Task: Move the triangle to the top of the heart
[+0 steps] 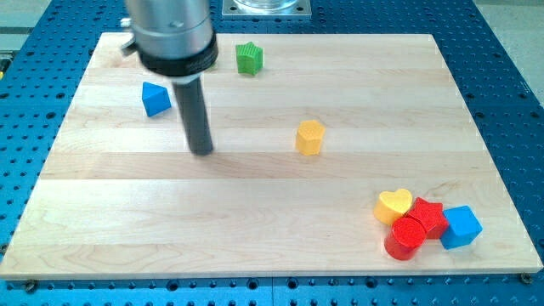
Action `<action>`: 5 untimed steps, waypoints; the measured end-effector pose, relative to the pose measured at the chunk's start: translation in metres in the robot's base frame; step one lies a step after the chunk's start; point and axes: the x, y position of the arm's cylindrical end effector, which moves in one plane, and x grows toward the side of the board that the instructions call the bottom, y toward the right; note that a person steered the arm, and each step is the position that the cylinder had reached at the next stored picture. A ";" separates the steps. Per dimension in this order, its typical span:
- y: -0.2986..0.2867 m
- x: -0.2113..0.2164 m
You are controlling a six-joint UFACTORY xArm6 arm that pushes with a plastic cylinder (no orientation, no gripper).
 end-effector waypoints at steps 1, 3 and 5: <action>-0.008 0.008; 0.185 0.002; 0.250 -0.024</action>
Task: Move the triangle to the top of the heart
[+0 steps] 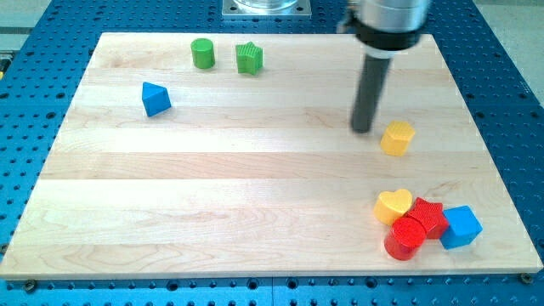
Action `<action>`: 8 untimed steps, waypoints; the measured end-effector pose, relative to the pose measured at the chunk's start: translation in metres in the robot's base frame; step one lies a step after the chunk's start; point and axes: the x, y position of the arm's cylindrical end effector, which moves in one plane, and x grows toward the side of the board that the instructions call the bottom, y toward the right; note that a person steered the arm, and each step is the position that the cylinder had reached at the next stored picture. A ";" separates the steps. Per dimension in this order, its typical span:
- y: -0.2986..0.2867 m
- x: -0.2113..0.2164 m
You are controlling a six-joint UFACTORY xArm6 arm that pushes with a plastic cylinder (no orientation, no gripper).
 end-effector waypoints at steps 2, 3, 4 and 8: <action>0.043 0.090; 0.033 0.078; -0.097 0.079; -0.403 -0.049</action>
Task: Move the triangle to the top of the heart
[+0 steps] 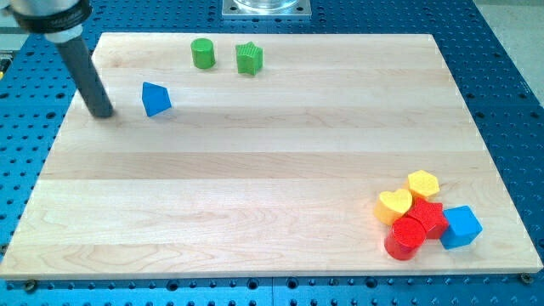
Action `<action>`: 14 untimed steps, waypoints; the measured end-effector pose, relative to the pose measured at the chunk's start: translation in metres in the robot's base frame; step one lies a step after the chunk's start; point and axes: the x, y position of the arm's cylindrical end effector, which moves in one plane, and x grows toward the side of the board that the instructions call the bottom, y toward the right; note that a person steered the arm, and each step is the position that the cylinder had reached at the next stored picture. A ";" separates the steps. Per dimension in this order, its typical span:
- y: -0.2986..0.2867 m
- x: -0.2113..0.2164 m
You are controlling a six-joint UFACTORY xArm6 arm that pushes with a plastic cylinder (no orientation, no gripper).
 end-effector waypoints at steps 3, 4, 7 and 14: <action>0.224 0.030; 0.222 -0.015; 0.083 0.026; 0.281 0.061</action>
